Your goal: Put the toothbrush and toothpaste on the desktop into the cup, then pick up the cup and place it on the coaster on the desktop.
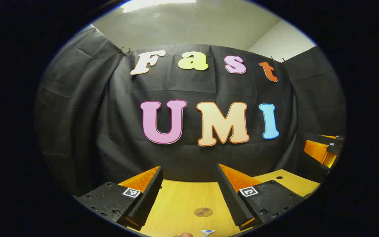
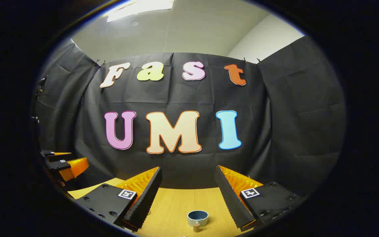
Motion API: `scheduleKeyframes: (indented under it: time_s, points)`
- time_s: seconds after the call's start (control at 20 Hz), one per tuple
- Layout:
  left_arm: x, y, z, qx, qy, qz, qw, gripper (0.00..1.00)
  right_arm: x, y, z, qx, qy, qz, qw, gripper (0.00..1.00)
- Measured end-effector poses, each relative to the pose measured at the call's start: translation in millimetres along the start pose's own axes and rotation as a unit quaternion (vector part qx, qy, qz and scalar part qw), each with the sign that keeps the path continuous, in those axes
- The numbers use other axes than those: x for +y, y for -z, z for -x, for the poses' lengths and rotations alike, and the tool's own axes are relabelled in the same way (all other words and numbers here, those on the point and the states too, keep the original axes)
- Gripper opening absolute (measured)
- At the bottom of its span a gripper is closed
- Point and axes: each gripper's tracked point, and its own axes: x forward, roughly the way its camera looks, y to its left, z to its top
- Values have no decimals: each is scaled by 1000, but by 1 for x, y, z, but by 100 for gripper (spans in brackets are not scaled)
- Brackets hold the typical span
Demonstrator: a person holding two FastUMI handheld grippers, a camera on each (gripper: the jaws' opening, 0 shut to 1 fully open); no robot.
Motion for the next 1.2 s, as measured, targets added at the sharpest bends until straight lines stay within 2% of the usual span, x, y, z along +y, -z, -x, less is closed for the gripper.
scheduleKeyframes:
  time_s: [0.7,1.2]
  points:
    - [4,5,2,3,-5,-3,1000,93,10,31,-5,45,-21,19,999,100]
    - [11,12,11,5,-12,-12,1000,92,8,107,-1,148,-31,28,988,100]
